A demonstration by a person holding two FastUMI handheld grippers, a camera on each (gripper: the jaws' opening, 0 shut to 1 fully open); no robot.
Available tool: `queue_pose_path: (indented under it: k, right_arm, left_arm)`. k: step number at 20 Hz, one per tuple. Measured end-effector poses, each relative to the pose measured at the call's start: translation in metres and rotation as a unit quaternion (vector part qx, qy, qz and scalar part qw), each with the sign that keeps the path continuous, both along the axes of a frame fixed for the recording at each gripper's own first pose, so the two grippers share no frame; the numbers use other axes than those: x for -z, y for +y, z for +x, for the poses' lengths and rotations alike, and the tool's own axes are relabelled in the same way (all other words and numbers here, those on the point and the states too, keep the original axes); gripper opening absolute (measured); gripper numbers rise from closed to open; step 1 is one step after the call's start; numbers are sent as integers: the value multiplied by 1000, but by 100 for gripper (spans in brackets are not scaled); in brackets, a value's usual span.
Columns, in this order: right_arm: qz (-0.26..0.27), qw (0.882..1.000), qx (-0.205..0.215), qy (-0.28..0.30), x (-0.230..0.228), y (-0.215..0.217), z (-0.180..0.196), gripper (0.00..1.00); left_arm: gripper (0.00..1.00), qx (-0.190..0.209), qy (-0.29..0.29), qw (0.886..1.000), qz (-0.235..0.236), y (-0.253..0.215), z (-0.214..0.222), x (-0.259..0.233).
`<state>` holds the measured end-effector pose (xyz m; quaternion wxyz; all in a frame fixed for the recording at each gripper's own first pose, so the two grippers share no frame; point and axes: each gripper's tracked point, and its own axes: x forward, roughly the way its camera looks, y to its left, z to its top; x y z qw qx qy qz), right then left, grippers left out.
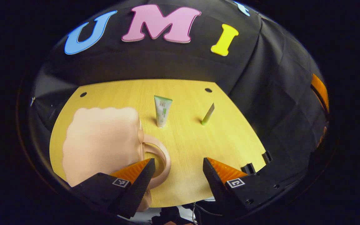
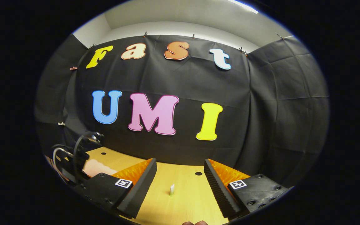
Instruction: First open the suitcase, pack the skin care products into it, and then close the suitcase.
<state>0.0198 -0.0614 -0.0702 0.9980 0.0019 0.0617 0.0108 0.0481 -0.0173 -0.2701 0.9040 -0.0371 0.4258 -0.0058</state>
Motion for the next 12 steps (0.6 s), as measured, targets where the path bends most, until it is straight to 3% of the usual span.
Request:
queue_pose_path:
  k: [4,6,8,10,12]
  right_arm:
    - [33,999,11,26,24,-42,11,96]
    - [40,998,13,36,36,-60,16,96]
    - [40,998,11,49,48,-76,21,96]
    - [40,998,7,56,57,-87,26,96]
    - [44,998,2,53,59,-94,33,96]
  left_arm:
    - [97,-50,93,994,11,15,18,52]
    - [91,-42,81,995,43,22,40,57]
    - [96,-64,101,992,42,21,47,68]
    - [93,-89,121,988,27,19,46,80]
    - [89,-85,116,988,50,23,50,85]
